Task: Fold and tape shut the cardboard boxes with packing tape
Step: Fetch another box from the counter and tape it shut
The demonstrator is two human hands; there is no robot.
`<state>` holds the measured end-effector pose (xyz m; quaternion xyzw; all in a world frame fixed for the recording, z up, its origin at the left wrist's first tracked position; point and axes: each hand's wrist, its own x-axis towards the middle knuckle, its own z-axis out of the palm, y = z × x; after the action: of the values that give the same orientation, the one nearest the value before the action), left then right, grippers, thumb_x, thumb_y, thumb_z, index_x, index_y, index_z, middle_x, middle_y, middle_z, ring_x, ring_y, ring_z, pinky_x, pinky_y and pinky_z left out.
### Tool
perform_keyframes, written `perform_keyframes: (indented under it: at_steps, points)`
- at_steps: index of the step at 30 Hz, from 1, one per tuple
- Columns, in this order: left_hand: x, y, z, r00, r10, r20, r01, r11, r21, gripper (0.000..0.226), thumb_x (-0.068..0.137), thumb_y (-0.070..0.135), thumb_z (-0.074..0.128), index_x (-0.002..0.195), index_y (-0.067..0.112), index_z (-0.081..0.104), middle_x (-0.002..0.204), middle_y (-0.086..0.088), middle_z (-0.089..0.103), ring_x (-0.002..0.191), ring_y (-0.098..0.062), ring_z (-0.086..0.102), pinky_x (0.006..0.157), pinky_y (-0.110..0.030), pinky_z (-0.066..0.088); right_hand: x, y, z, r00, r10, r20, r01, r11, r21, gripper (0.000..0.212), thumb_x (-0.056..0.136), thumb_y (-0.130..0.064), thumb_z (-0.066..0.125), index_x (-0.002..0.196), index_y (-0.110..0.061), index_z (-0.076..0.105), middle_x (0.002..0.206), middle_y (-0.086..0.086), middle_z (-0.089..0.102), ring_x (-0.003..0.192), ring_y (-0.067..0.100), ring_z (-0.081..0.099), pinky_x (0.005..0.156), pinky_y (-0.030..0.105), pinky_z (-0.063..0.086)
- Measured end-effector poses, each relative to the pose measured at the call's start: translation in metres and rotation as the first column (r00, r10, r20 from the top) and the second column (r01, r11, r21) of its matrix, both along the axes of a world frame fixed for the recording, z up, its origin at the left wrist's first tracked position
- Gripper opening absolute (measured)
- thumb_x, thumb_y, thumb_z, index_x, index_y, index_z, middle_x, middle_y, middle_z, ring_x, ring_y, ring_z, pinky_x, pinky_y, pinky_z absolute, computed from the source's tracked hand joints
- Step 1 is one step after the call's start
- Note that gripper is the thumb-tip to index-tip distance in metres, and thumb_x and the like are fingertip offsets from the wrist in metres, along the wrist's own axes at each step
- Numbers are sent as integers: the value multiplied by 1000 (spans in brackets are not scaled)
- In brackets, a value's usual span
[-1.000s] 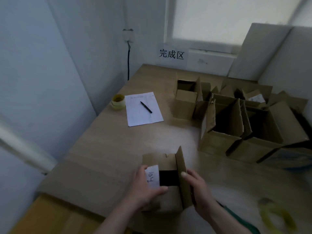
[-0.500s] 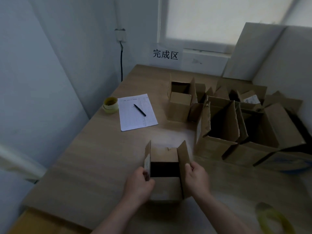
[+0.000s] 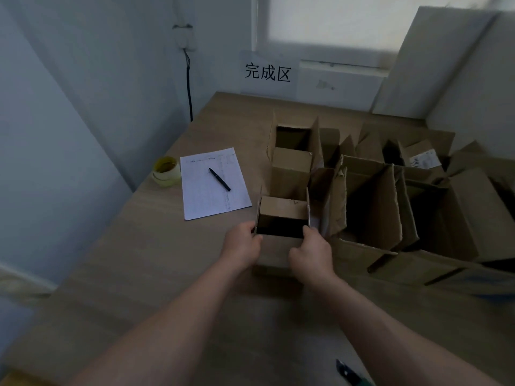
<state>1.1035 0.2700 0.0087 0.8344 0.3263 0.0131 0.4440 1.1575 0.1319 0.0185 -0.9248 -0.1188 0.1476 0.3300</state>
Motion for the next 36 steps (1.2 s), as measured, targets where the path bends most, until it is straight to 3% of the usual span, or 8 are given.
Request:
perform_keyframes:
  at_steps: [3,6,10,18,22,25,36]
  points:
    - [25,-1,0,999,-18,30,18,1000,6,26,95,15,56,118,21,67,107,0,70,99,-19,63,89,-40,54,13,9,0,996,-78,-51,79,997,6,38,89,-8,61,126,-10,51,129,7,47,117,26,53,88,30,47]
    - [41,0,-3,999,-24,40,23,1000,10,32,95,15,57,126,20,64,115,0,69,106,-19,62,93,-40,52,26,10,-2,989,-127,-69,129,992,16,50,90,-14,61,137,-8,45,142,10,41,128,30,47,104,38,45]
    - [53,1,-7,999,-27,40,27,1000,11,37,96,18,58,133,21,58,123,1,65,110,-17,59,94,-38,51,36,9,-6,984,-158,-87,163,985,57,68,90,-22,66,149,-12,33,148,6,36,134,28,43,108,40,44]
    - [60,-5,-10,997,-49,68,44,996,72,41,95,20,60,135,21,54,126,3,63,101,-7,52,82,-25,39,45,5,-7,988,-128,-87,132,990,40,68,86,-30,66,144,-10,39,143,7,39,130,29,45,107,44,42]
    - [59,-8,-11,995,-83,59,77,992,98,46,94,20,62,139,19,51,130,-2,61,115,-18,57,90,-29,45,46,0,-8,988,-121,-94,125,991,41,69,85,-31,67,145,-11,38,147,8,37,133,29,43,108,46,42]
    - [59,-10,-13,996,-88,15,86,989,118,57,93,23,64,145,19,42,140,-4,53,124,-23,53,102,-39,46,47,-4,-10,988,-120,-99,125,991,40,74,86,-32,67,149,-12,34,152,8,34,138,29,39,111,46,39]
    - [62,-12,-18,997,-78,3,77,987,143,60,94,21,60,148,27,35,145,-1,48,131,-23,47,103,-36,41,56,-7,-15,990,-57,-126,61,998,34,83,84,-37,68,152,-13,26,159,8,22,142,31,33,114,43,34]
